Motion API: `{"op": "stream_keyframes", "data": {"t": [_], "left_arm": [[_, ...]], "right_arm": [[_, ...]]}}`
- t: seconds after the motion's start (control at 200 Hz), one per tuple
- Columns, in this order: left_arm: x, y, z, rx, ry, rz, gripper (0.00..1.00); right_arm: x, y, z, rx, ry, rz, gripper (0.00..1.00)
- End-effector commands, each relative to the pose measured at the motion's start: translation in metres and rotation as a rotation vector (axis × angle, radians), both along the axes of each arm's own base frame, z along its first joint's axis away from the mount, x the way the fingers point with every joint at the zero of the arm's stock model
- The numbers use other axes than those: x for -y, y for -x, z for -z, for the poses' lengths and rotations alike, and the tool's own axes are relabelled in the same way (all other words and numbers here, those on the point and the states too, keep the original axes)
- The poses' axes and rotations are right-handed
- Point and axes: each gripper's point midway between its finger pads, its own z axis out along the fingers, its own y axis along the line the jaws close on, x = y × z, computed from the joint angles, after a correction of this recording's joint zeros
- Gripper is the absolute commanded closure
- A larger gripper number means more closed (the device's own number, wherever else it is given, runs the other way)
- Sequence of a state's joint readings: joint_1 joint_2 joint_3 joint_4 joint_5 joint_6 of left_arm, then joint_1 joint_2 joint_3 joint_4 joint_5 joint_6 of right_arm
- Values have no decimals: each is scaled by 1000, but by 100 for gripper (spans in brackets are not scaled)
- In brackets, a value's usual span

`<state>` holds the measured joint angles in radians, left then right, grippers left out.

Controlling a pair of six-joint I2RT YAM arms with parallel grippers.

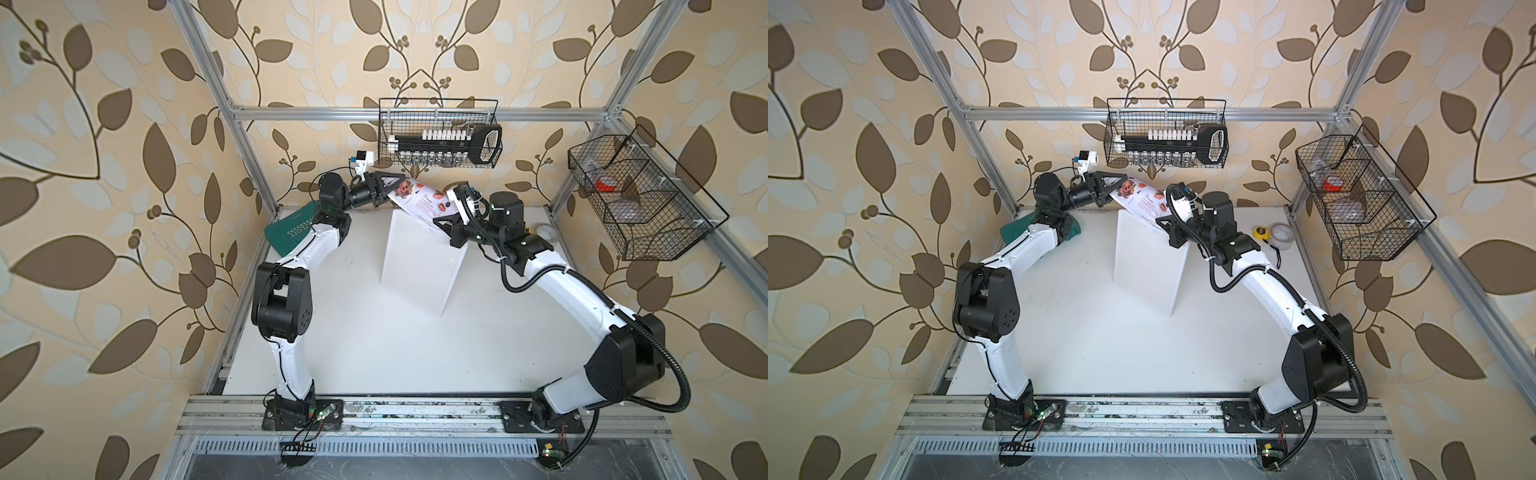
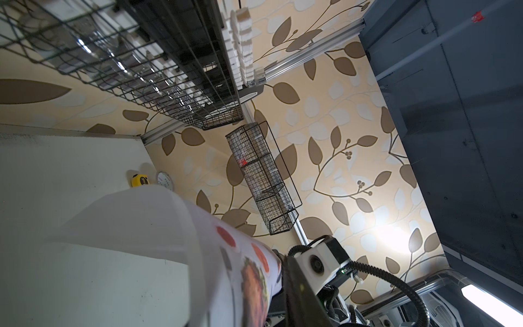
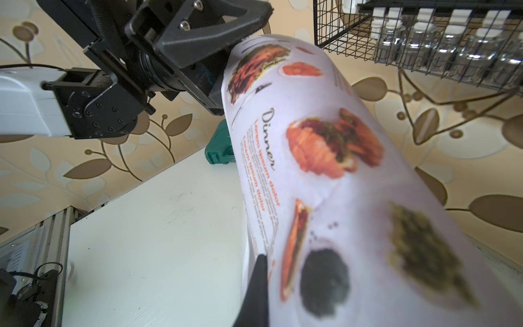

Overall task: Insert the menus into the narrow rack
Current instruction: Insert the menu into the narrow rack.

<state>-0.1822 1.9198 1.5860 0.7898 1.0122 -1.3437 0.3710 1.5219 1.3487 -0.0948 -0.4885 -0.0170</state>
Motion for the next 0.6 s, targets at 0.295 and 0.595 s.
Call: {"op": "stream_keyframes", "data": {"t": [0.295,0.595], "left_arm": [[-3,1,-24,94,23,-6,65],[-1,-6,-14,79,26,3,58]], "right_arm": [[8,15,-8,-17,80,-1,100],[11,17,6,-44,90,14,100]]}}
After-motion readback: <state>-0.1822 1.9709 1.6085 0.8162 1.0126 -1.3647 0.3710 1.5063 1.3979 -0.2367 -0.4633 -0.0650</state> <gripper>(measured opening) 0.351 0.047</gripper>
